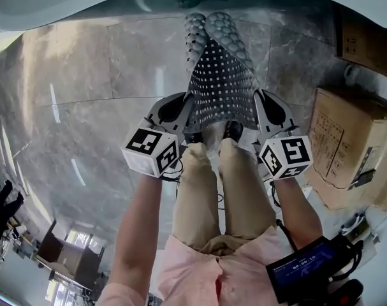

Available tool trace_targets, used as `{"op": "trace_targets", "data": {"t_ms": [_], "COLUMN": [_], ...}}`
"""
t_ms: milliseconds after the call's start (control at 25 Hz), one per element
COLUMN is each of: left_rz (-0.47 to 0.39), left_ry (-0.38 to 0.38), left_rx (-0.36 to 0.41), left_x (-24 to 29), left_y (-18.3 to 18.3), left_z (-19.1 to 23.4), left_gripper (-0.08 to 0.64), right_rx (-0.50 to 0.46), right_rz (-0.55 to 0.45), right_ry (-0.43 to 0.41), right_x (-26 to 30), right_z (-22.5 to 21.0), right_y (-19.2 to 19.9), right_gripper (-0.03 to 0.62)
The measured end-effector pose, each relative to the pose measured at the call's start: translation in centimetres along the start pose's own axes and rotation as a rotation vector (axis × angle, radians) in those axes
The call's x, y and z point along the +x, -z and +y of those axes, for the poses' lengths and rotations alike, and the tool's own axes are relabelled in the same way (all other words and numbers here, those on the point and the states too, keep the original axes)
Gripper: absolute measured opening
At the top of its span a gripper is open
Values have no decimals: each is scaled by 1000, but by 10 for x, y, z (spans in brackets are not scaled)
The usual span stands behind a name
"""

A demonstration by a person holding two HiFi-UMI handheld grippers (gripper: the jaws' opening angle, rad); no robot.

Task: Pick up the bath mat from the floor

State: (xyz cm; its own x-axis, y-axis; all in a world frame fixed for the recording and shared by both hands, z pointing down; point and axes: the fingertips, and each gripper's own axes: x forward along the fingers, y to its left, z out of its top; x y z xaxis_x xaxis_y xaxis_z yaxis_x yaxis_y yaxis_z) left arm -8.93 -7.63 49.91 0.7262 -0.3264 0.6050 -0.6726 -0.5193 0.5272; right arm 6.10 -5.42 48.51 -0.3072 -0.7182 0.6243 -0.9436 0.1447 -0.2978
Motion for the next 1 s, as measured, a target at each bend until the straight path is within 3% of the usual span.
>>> {"op": "trace_targets", "data": {"t_ms": [1000], "left_rz": [-108], "left_ry": [27], "left_rx": [-6], "left_x": [-160], "left_y": [-128], "left_z": [-118], "left_gripper": [34], "right_rx": [-42], "right_rz": [-58], "right_ry": [-70], "right_x": [-133], "right_z": [119], "right_y": [-163], "right_gripper": [25]}}
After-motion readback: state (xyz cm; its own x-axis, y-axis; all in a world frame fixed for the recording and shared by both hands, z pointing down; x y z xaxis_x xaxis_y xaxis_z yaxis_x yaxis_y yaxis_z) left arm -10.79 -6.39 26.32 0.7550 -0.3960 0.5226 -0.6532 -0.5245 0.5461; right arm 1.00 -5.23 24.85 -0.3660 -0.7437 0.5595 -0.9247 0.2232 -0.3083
